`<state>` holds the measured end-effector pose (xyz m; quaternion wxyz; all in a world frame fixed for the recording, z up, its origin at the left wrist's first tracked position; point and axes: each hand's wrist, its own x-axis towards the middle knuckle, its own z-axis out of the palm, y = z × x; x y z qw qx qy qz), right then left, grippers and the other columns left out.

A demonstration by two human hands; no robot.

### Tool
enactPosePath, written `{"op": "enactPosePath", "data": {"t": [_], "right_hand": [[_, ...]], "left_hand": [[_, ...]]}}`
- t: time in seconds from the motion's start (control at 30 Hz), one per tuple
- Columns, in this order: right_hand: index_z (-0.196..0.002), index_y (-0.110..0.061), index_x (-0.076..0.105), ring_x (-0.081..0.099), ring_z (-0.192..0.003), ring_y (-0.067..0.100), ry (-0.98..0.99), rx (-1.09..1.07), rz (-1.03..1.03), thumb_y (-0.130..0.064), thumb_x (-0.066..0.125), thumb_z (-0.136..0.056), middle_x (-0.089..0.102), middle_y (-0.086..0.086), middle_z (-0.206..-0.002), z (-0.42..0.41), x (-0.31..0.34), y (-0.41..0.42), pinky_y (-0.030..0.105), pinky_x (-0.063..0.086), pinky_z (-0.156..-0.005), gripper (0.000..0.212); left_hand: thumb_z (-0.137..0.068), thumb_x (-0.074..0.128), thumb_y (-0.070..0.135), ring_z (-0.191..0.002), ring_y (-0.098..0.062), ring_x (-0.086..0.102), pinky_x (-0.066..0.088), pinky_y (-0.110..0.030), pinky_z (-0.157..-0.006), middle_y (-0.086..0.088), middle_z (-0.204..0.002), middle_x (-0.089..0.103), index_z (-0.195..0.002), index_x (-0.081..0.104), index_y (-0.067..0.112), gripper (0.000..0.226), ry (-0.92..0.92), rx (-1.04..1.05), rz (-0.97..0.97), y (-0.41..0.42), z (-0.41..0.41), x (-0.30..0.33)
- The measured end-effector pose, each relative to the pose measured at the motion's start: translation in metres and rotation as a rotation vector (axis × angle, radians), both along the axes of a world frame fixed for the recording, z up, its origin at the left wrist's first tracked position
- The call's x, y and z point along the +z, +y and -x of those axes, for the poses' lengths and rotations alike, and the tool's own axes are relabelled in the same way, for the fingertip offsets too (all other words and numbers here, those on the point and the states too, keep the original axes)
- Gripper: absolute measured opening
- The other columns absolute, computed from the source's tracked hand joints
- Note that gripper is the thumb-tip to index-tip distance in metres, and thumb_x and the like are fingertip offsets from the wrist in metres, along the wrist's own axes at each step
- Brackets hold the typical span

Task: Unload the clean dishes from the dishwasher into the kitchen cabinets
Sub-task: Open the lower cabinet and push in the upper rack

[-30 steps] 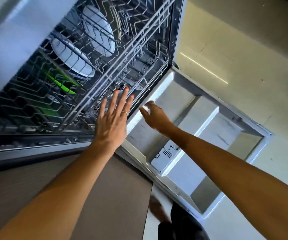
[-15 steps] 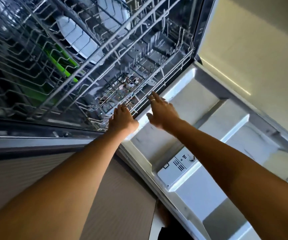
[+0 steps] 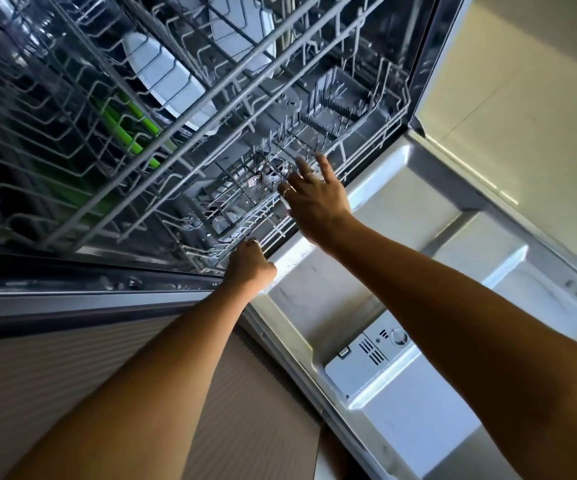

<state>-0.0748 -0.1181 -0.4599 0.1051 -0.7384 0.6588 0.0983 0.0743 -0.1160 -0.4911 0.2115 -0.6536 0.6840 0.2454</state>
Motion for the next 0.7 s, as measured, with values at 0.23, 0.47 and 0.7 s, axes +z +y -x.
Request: {"op": "enactPosePath", "data": {"t": [0.23, 0.47, 0.7], "right_hand": [[-0.131, -0.025, 0.052, 0.046, -0.130, 0.026, -0.084, 0.028, -0.106, -0.027, 0.053, -0.095, 0.052, 0.006, -0.138, 0.008, 0.009, -0.011, 0.050, 0.026, -0.114, 0.036], [-0.130, -0.025, 0.052, 0.049, -0.125, 0.026, -0.050, 0.177, -0.249, -0.032, 0.042, -0.099, 0.057, 0.005, -0.131, 0.047, 0.020, 0.079, 0.038, 0.036, -0.100, 0.033], [-0.128, -0.027, 0.054, 0.051, -0.122, 0.021, -0.050, 0.222, -0.364, -0.030, 0.047, -0.097, 0.059, -0.002, -0.130, 0.078, 0.016, 0.170, 0.037, 0.036, -0.100, 0.031]], "left_hand": [[-0.091, 0.054, 0.016, -0.112, -0.035, 0.060, 0.050, -0.042, -0.094, -0.022, -0.119, 0.062, -0.115, 0.058, -0.006, 0.032, -0.114, -0.192, -0.025, 0.007, 0.010, 0.001], [-0.095, 0.046, 0.008, -0.117, -0.031, 0.057, 0.047, -0.036, -0.094, -0.019, -0.126, 0.058, -0.122, 0.055, -0.003, 0.031, -0.139, -0.344, -0.231, 0.082, 0.044, 0.009], [-0.097, 0.041, 0.007, -0.121, -0.030, 0.054, 0.046, -0.037, -0.098, -0.018, -0.134, 0.052, -0.133, 0.044, -0.001, 0.037, -0.104, -0.299, -0.331, 0.170, 0.076, 0.007]]}}
